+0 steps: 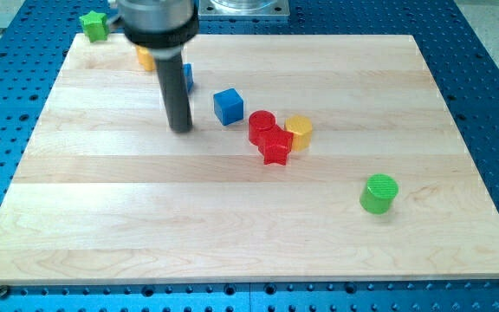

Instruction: Place the heart and the triangle diagonally to each other

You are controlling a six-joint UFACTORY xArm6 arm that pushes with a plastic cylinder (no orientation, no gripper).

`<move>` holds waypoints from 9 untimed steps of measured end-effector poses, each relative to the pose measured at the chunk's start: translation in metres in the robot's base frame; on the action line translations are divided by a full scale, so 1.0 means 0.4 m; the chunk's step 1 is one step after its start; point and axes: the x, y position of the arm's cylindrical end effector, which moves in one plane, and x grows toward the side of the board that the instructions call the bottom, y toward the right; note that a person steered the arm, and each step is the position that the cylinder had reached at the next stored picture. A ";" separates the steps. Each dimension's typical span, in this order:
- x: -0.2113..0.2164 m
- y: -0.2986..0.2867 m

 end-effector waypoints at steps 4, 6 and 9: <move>-0.134 -0.001; -0.200 -0.084; -0.303 -0.273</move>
